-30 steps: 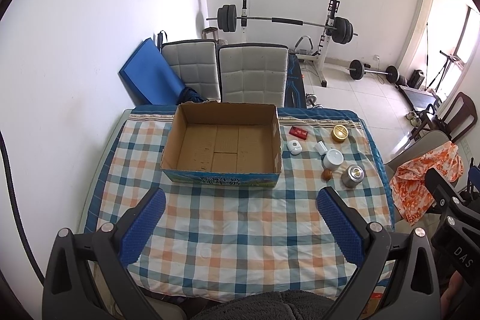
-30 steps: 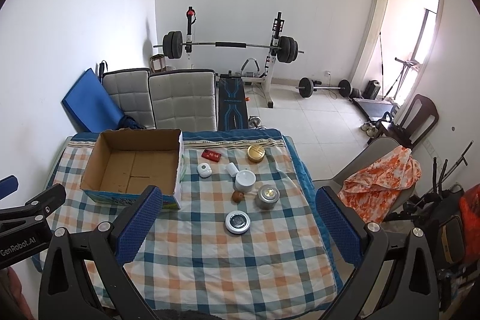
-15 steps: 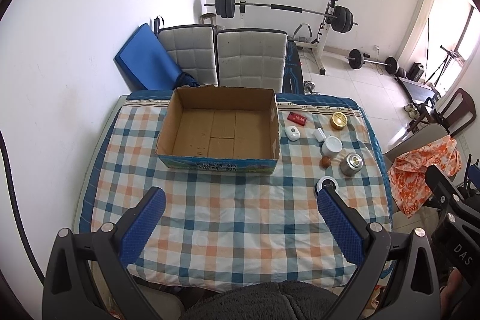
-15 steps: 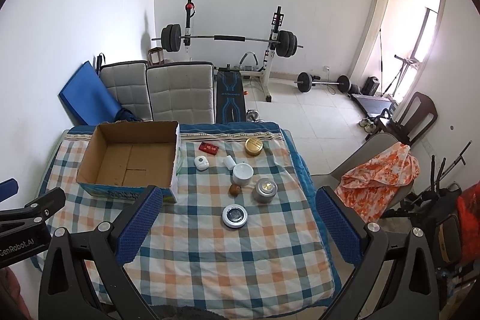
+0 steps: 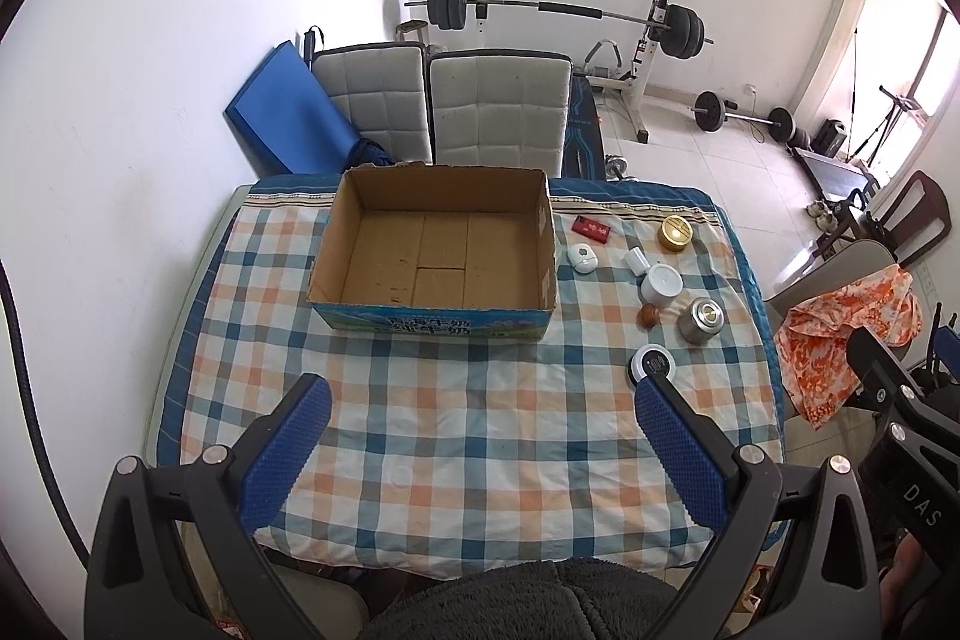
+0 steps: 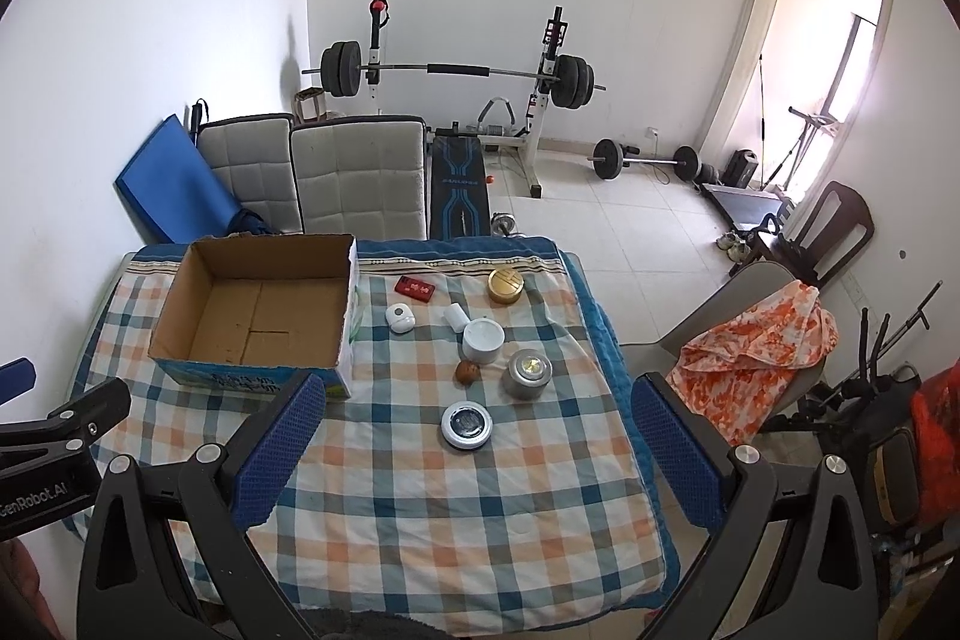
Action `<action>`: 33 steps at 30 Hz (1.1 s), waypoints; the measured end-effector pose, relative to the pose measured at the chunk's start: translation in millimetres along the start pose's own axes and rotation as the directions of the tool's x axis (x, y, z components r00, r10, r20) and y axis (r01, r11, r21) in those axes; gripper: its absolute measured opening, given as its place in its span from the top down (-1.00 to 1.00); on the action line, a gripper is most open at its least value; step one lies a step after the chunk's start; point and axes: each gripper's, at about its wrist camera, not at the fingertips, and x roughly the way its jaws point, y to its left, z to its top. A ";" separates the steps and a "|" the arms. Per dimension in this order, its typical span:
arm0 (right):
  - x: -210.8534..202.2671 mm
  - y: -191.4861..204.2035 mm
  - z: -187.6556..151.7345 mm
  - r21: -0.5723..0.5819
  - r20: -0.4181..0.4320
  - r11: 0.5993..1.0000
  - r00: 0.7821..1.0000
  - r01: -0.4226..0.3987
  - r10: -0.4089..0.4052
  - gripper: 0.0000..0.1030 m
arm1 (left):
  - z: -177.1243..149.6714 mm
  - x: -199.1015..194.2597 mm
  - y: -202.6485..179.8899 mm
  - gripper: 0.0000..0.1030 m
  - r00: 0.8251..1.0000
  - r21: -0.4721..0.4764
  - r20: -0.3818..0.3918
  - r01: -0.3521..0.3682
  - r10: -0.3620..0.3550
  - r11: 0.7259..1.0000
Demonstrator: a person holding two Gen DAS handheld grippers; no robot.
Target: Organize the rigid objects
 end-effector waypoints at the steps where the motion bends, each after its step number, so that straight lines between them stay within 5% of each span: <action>1: -0.1 -0.5 -0.6 0.003 0.001 1.000 1.000 0.000 0.000 -1.00 | -0.9 0.6 -0.2 -1.00 1.000 -0.001 0.002 -0.001 0.001 1.000; 22: 4.4 -3.6 -2.0 0.012 0.001 1.000 1.000 0.007 -0.007 -1.00 | -3.0 2.3 -1.4 -1.00 1.000 0.001 -0.005 0.000 0.000 1.000; 28: 35.4 -16.3 0.1 0.052 -0.082 0.998 0.996 -0.026 0.030 -1.00 | 5.4 31.0 -19.4 -1.00 0.999 0.020 -0.034 0.021 -0.020 1.000; 33: 112.2 -54.7 3.0 0.123 -0.229 0.992 0.973 -0.008 0.036 -1.00 | 29.8 100.0 -59.9 -1.00 0.991 0.063 -0.128 0.054 -0.046 0.997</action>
